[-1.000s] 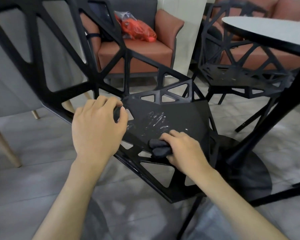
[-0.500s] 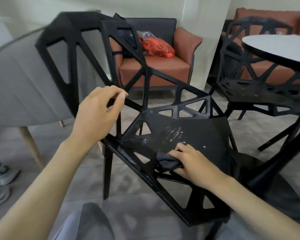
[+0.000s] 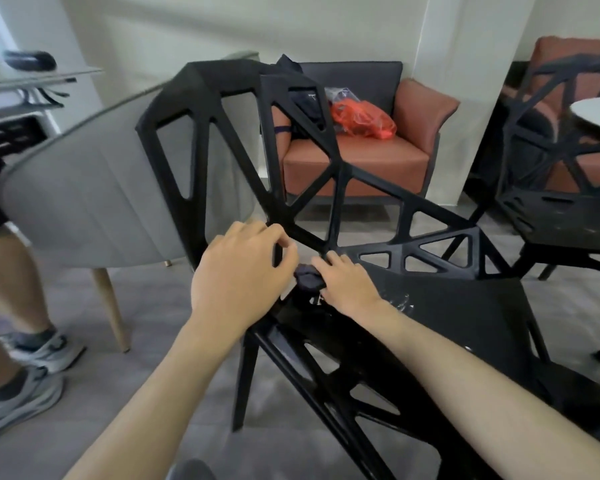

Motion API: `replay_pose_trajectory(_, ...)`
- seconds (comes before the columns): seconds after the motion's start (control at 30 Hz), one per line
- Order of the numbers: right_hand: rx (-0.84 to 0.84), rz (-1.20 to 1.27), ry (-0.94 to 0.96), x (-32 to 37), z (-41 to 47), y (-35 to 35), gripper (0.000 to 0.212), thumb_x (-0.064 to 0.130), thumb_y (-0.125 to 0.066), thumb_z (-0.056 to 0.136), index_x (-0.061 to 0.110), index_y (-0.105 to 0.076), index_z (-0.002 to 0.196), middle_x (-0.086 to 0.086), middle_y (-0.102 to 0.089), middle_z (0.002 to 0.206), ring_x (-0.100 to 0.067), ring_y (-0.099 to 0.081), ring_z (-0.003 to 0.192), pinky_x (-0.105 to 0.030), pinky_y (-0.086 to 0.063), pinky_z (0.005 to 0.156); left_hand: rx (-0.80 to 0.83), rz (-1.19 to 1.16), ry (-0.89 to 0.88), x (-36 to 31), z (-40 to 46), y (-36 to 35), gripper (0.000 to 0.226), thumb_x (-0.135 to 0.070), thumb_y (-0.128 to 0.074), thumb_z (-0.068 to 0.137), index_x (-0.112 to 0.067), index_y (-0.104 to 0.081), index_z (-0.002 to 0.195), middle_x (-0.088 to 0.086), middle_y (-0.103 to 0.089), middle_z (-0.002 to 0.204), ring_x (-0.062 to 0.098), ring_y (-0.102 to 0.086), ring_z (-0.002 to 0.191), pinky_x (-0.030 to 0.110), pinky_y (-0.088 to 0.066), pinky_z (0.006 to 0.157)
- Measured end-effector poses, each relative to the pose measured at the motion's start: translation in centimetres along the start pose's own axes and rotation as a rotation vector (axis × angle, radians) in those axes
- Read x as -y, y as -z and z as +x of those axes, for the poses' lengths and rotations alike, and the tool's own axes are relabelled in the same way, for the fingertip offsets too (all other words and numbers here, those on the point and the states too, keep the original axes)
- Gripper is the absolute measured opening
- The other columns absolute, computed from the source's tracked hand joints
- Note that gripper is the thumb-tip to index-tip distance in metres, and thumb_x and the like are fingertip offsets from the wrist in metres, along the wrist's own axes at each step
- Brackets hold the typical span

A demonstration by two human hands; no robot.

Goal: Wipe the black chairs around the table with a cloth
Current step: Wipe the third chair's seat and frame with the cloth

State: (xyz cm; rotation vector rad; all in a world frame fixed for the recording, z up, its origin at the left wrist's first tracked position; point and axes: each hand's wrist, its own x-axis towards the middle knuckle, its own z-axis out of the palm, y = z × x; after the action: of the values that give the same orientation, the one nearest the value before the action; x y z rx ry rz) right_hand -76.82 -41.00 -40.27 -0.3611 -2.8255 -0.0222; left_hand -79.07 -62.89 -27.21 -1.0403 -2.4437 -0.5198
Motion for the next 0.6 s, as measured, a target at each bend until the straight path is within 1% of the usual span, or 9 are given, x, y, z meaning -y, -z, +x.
replay_pose_trajectory(0.07,0.013,-0.001,-0.19,-2.7,2.2,-0.3,0.041,0.022,-0.061,0.096,0.019,-0.044,0.134,-0.012,-0.05,0.124,-0.039,-0.052,0.116,-0.05,-0.051,0.083,-0.013,0.008,0.014,0.0,0.0,-0.1,0.024,-0.048,-0.047,0.101,-0.034,-0.066,0.096,-0.012,-0.064,0.096,0.012,-0.056,0.094,0.033,-0.051,0.078)
replay_pose_trajectory(0.13,0.014,-0.046,-0.279,-3.3,3.8,-0.7,0.038,0.021,-0.056,0.1,0.019,-0.042,0.136,-0.013,-0.049,0.127,-0.039,-0.052,0.118,-0.05,-0.05,0.086,-0.046,-0.005,0.034,0.0,0.0,-0.2,0.025,-0.049,-0.048,0.101,-0.035,-0.066,0.094,-0.013,-0.064,0.093,0.01,-0.057,0.092,0.031,-0.051,0.076)
replay_pose_trajectory(0.2,0.009,-0.055,-0.256,-2.4,4.0,-0.9,0.044,0.021,-0.056,0.1,0.019,-0.04,0.141,-0.013,-0.047,0.132,-0.039,-0.051,0.121,-0.05,-0.05,0.088,-0.067,-0.017,0.058,0.0,0.2,-0.3,0.025,-0.051,-0.048,0.1,-0.035,-0.067,0.094,-0.015,-0.065,0.092,0.008,-0.058,0.092,0.029,-0.05,0.074)
replay_pose_trajectory(0.27,0.042,0.052,-0.169,-1.2,2.5,-0.9,0.048,0.025,-0.059,0.099,0.019,-0.038,0.142,-0.012,-0.045,0.133,-0.038,-0.051,0.119,-0.049,-0.05,0.085,-0.069,-0.02,0.068,0.1,0.4,-0.4,0.024,-0.052,-0.049,0.099,-0.036,-0.067,0.094,-0.016,-0.066,0.093,0.007,-0.058,0.093,0.027,-0.049,0.072)
replay_pose_trajectory(0.33,0.034,0.082,0.005,0.4,-0.1,-0.6,0.049,0.027,-0.064,0.093,0.021,-0.041,0.136,-0.009,-0.047,0.128,-0.035,-0.052,0.112,-0.047,-0.051,0.077,-0.067,-0.015,0.067,0.0,0.4,-0.5,0.023,-0.051,-0.05,0.099,-0.036,-0.067,0.095,-0.016,-0.066,0.094,0.006,-0.058,0.093,0.025,-0.045,0.07)
replay_pose_trajectory(0.4,-0.019,0.012,0.197,1.7,-1.9,-0.3,0.047,0.027,-0.068,0.083,0.021,-0.046,0.125,-0.007,-0.051,0.119,-0.033,-0.054,0.103,-0.045,-0.049,0.067,-0.072,0.002,0.07,0.0,0.4,-0.5,0.022,-0.05,-0.051,0.099,-0.036,-0.067,0.095,-0.016,-0.066,0.095,0.006,-0.058,0.092,0.024,-0.041,0.069)
replay_pose_trajectory(0.43,-0.038,0.006,0.237,1.9,-2.2,-0.4,0.047,0.027,-0.069,0.079,0.021,-0.047,0.121,-0.007,-0.052,0.115,-0.032,-0.055,0.1,-0.043,-0.048,0.064,-0.073,0.006,0.069,0.0,0.4,-0.5,0.022,-0.05,-0.052,0.099,-0.036,-0.068,0.095,-0.016,-0.066,0.095,0.007,-0.058,0.092,0.024,-0.039,0.069)
replay_pose_trajectory(0.5,-0.026,0.014,0.212,0.9,-1.1,-0.7,0.049,0.026,-0.07,0.079,0.022,-0.047,0.122,-0.006,-0.052,0.116,-0.032,-0.056,0.102,-0.043,-0.049,0.064,-0.068,0.013,0.068,0.0,0.3,-0.6,0.022,-0.049,-0.052,0.098,-0.035,-0.069,0.095,-0.017,-0.066,0.096,0.008,-0.058,0.092,0.025,-0.038,0.069)
replay_pose_trajectory(0.6,-0.019,-0.02,-0.012,-3.2,2.8,-0.8,0.051,0.024,-0.067,0.087,0.021,-0.045,0.133,-0.009,-0.05,0.121,-0.037,-0.056,0.111,-0.047,-0.054,0.076,-0.053,0.022,0.065,0.1,0.3,-0.6,0.023,-0.05,-0.051,0.098,-0.036,-0.069,0.096,-0.017,-0.065,0.094,0.007,-0.057,0.091,0.025,-0.037,0.069)
